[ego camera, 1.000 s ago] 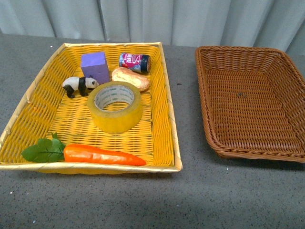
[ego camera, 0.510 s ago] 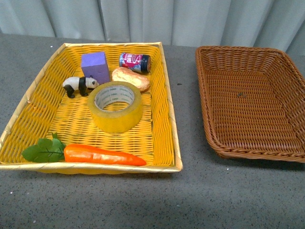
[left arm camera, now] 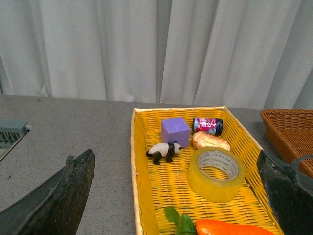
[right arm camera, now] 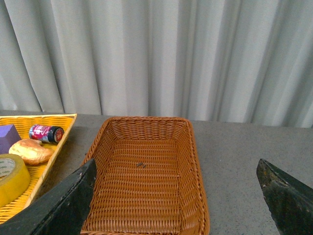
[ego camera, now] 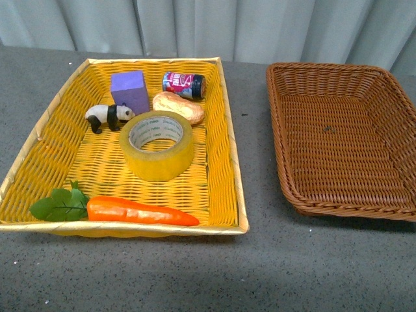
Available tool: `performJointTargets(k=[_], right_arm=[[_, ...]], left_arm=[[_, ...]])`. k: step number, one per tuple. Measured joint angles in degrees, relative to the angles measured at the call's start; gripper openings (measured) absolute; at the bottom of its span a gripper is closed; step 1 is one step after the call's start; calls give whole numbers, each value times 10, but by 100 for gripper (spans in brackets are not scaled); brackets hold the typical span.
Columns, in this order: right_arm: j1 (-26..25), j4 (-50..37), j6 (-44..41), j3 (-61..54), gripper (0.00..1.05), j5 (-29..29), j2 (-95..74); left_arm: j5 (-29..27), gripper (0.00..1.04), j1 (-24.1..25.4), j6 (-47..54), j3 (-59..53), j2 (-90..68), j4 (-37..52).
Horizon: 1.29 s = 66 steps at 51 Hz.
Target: Move tape to another basket
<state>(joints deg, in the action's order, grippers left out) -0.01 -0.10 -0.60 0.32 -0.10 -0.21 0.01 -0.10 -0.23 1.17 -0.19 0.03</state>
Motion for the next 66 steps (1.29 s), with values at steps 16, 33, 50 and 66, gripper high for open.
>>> performJointTargets(k=[16, 33, 50, 66], right_arm=[[0, 0, 0, 0, 96, 0, 0], [0, 0, 0, 0, 96, 0, 0], [0, 0, 0, 0, 96, 0, 0], [0, 0, 0, 0, 96, 0, 0]], left_arm=[[0, 98, 0, 0, 0, 0, 0], [64, 98, 11, -16, 26, -41, -75], [24, 98, -63, -64, 78, -396, 120], [35, 98, -108, -104, 260, -823, 215]])
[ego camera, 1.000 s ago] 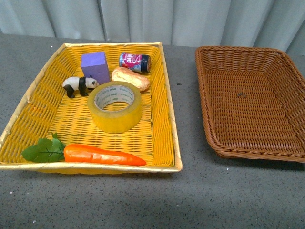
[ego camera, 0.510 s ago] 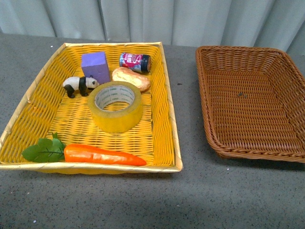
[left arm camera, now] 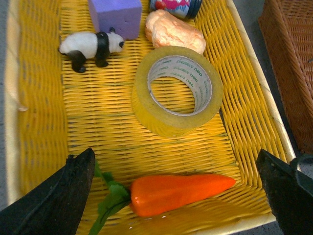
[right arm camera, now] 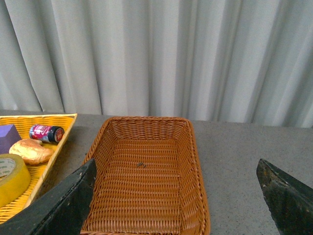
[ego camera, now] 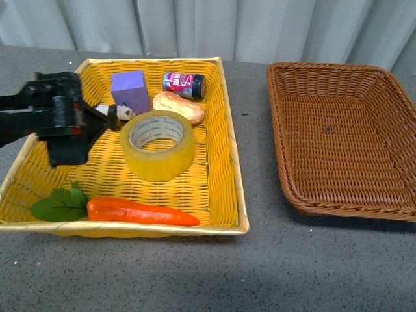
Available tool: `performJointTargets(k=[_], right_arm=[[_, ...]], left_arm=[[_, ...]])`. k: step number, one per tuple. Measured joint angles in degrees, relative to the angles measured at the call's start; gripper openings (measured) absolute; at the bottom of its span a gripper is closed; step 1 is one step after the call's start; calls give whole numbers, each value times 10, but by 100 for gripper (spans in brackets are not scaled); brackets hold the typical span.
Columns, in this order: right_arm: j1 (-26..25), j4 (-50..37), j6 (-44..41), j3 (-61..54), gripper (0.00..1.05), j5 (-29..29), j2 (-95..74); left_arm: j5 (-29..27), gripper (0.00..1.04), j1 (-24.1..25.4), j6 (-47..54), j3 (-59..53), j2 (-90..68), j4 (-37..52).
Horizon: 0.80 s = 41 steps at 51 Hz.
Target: Move tape to another basket
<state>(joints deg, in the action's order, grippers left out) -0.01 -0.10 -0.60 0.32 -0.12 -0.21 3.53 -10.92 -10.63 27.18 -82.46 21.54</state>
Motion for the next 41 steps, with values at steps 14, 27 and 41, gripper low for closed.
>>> performJointTargets(k=[14, 27, 41], right_arm=[[0, 0, 0, 0, 96, 0, 0], [0, 0, 0, 0, 96, 0, 0], [0, 0, 0, 0, 96, 0, 0]], left_arm=[[4, 98, -10, 3, 141, -178, -59], [-14, 98, -14, -5, 228, -261, -93], [-55, 98, -4, -30, 292, -333, -138]])
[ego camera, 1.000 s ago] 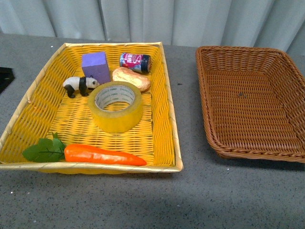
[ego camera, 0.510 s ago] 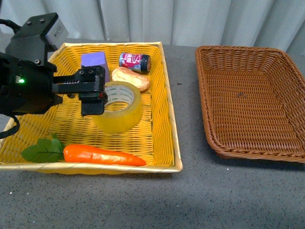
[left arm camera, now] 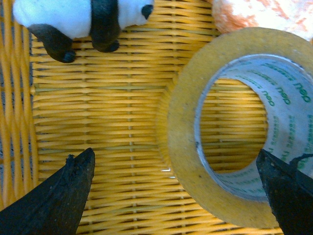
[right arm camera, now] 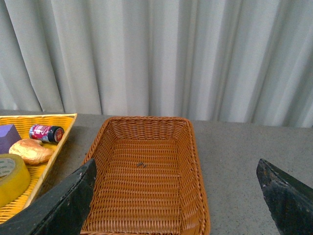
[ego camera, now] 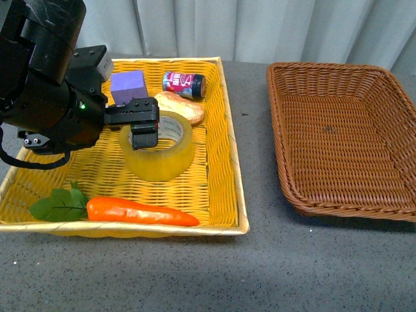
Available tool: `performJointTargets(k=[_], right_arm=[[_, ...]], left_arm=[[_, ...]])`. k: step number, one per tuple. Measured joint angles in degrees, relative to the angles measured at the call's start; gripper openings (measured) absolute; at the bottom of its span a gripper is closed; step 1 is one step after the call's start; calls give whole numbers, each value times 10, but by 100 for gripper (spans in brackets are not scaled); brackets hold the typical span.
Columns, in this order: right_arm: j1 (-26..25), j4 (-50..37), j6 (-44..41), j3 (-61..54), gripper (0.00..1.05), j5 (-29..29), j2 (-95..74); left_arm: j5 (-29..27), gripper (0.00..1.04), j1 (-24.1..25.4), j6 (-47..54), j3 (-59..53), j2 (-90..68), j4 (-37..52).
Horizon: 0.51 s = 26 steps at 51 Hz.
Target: Move tape to another basket
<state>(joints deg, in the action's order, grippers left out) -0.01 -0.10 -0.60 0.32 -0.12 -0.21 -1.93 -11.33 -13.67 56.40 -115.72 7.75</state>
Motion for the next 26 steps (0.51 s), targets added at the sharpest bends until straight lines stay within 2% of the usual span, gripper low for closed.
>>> performJointTargets(k=[6, 26], right_arm=[[0, 0, 0, 0, 96, 0, 0], [0, 0, 0, 0, 96, 0, 0]], left_arm=[[-9, 97, 3, -3, 20, -14, -15], [-15, 35, -10, 16, 35, -20, -31]])
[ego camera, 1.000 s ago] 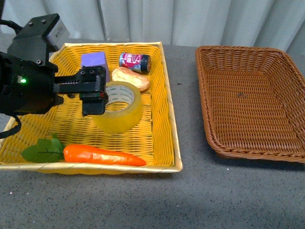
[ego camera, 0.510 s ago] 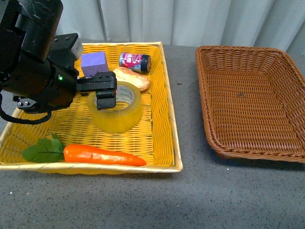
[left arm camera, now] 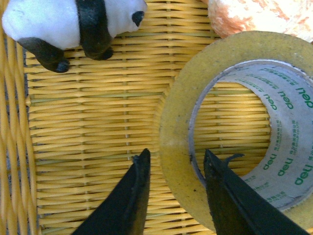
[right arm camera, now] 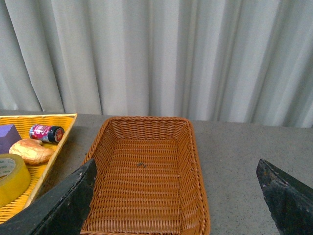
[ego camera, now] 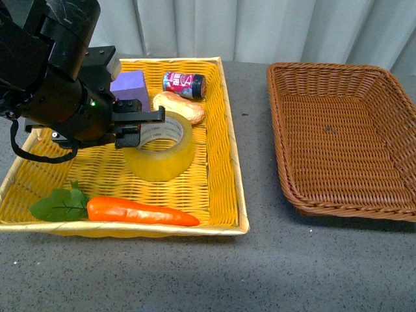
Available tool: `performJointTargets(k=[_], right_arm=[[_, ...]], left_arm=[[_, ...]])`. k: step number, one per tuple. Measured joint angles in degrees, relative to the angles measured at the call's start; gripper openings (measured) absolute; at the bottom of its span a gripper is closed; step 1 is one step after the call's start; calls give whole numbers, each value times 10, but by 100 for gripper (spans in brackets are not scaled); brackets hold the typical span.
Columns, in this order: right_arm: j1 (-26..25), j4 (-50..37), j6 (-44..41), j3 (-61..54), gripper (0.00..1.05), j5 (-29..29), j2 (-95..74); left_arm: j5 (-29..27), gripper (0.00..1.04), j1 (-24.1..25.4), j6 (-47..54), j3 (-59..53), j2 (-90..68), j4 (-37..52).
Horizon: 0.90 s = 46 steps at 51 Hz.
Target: Move tape to another basket
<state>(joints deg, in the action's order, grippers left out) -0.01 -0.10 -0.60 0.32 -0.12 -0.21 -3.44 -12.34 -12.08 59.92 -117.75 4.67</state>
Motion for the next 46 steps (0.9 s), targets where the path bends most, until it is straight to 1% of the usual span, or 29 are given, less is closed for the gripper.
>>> performJointTargets(k=[5, 8, 10, 19, 30, 33, 39, 46], right_arm=[[0, 0, 0, 0, 96, 0, 0], [0, 0, 0, 0, 96, 0, 0], [0, 0, 0, 0, 96, 0, 0], [0, 0, 0, 0, 96, 0, 0], [0, 0, 0, 0, 96, 0, 0], [0, 0, 0, 0, 96, 0, 0], [0, 0, 0, 0, 96, 0, 0], [0, 0, 0, 0, 96, 0, 0]], left_arm=[[-2, 21, -5, 2, 4, -1, -3], [3, 16, -7, 5, 9, -1, -3], [0, 14, -9, 11, 10, -3, -5], [-3, 14, -13, 20, 12, -4, -5], [22, 14, -18, 57, 9, 9, 5], [38, 14, -24, 78, 6, 22, 10], [94, 14, -38, 136, 14, 74, 2], [130, 14, -58, 186, 41, 100, -14]])
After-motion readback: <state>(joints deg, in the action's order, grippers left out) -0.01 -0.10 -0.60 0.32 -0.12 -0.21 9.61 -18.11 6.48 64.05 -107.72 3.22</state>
